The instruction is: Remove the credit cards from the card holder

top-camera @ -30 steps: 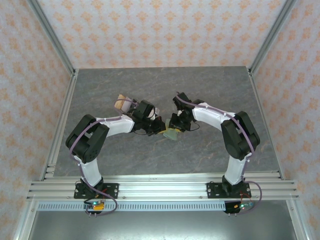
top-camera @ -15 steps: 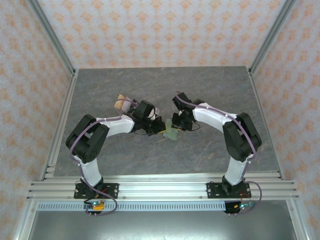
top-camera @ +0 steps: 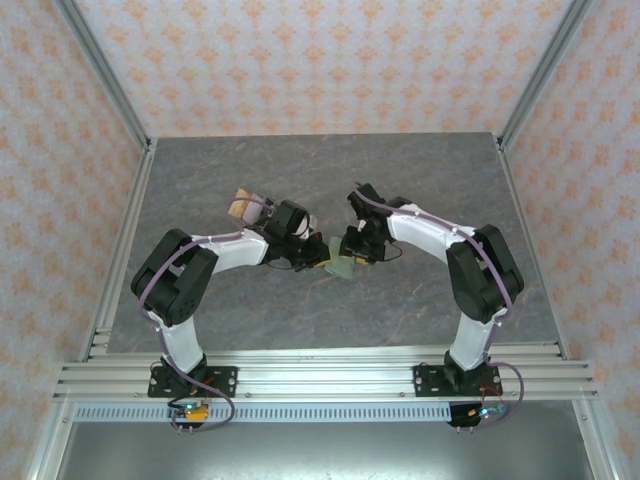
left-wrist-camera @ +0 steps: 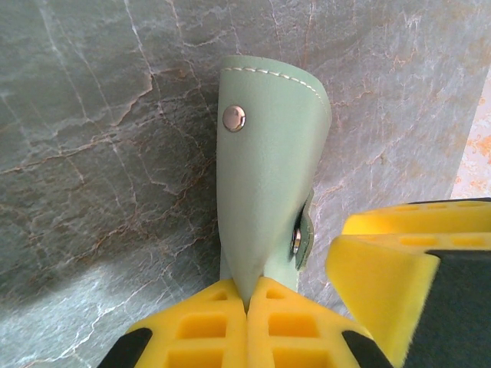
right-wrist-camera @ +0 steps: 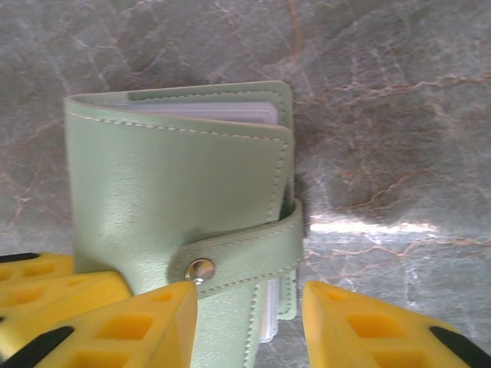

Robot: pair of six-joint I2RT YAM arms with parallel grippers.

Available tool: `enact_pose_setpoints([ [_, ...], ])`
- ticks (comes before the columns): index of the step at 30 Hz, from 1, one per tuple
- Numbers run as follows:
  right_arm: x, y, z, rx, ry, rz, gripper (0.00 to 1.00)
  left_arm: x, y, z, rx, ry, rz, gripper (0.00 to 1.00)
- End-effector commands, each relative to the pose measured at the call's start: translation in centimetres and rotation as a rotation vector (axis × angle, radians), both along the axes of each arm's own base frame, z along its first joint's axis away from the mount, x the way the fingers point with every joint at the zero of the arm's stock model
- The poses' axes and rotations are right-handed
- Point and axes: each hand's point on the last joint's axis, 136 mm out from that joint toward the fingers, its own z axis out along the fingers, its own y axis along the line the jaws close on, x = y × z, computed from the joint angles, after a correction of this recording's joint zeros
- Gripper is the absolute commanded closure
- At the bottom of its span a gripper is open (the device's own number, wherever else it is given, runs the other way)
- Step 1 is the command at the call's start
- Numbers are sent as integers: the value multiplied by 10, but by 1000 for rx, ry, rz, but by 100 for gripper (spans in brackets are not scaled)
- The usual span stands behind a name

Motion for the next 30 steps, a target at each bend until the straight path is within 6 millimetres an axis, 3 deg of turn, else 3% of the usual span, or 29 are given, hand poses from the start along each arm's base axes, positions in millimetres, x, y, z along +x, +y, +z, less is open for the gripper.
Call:
enact_pose_setpoints([
  [1, 7, 12, 15, 44, -26, 15, 57, -2, 2, 5, 8, -12, -7, 100],
  [7, 4, 20, 7, 9, 2, 50, 54, -1, 0, 7, -1, -16, -10, 100],
  [16, 0, 7, -10, -74, 36, 26, 71, 0, 1, 8, 4, -21, -2, 100],
  [25, -2, -20, -12, -196, 13, -19, 100, -1, 10, 3, 55, -20, 17, 100],
  [30, -5, -45, -14, -306, -16, -70, 100, -4, 23, -8, 124, -2, 44, 100],
])
